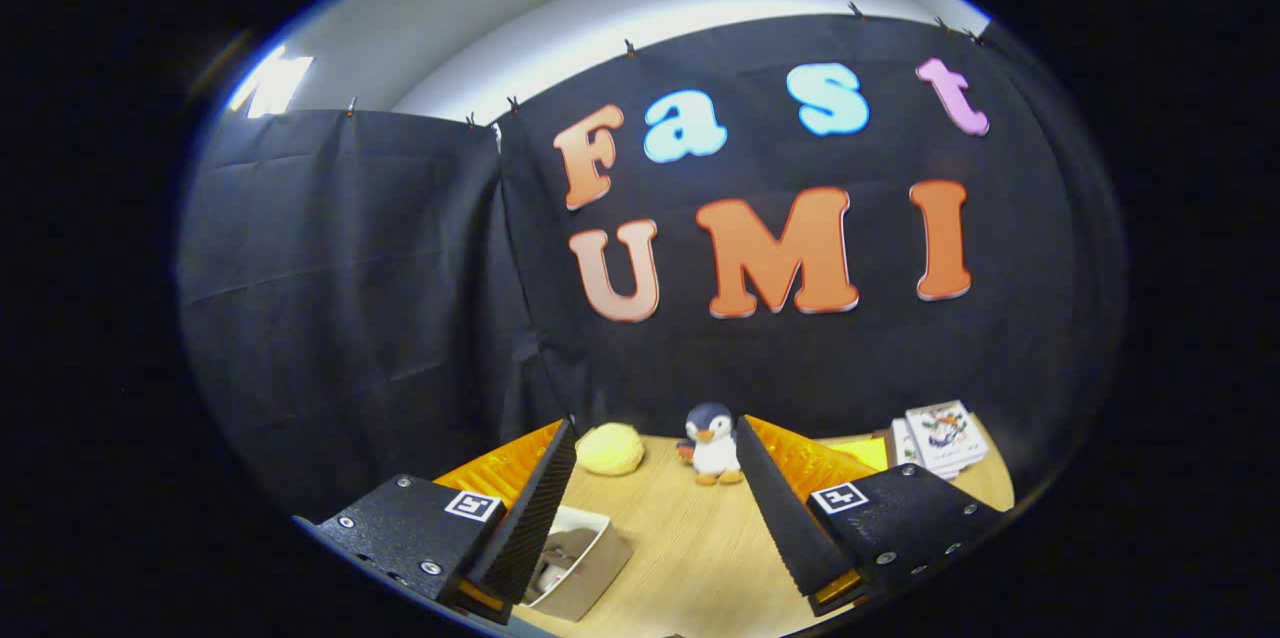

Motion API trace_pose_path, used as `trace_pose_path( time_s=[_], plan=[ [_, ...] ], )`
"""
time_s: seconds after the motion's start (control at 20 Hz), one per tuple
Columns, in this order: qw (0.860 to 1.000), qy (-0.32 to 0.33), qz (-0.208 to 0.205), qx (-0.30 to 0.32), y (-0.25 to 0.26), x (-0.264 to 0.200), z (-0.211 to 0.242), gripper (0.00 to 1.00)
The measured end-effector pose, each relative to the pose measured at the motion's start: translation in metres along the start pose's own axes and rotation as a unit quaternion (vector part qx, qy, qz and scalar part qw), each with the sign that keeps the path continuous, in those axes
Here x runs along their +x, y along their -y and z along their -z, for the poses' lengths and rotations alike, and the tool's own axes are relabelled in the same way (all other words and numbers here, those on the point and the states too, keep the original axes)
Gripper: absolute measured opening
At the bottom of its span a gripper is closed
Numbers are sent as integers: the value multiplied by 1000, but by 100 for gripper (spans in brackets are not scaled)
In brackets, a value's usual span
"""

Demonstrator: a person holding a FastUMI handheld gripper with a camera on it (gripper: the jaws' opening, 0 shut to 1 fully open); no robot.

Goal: Open the storage box then place both shoes into the box .Put the left shoe in first, then the right shoe, with the right side of both shoes facing outward in a uniform manner.

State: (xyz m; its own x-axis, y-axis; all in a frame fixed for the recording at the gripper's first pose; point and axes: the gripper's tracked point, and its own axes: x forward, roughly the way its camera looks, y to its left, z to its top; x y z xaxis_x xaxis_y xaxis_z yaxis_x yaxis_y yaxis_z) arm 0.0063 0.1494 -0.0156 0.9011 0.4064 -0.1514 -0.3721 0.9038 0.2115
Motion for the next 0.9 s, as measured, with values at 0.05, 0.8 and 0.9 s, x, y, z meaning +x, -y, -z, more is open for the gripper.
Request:
trace_pose_path(
  time_s=[0.05,0.8,0.9],
  plan=[
    [1000,26,6,-15,8,-9,-16,97],
    [977,180,66,-88,59,-65,-104,98],
    [976,182,61,-99,53,-67,-102,98]
  ],
)
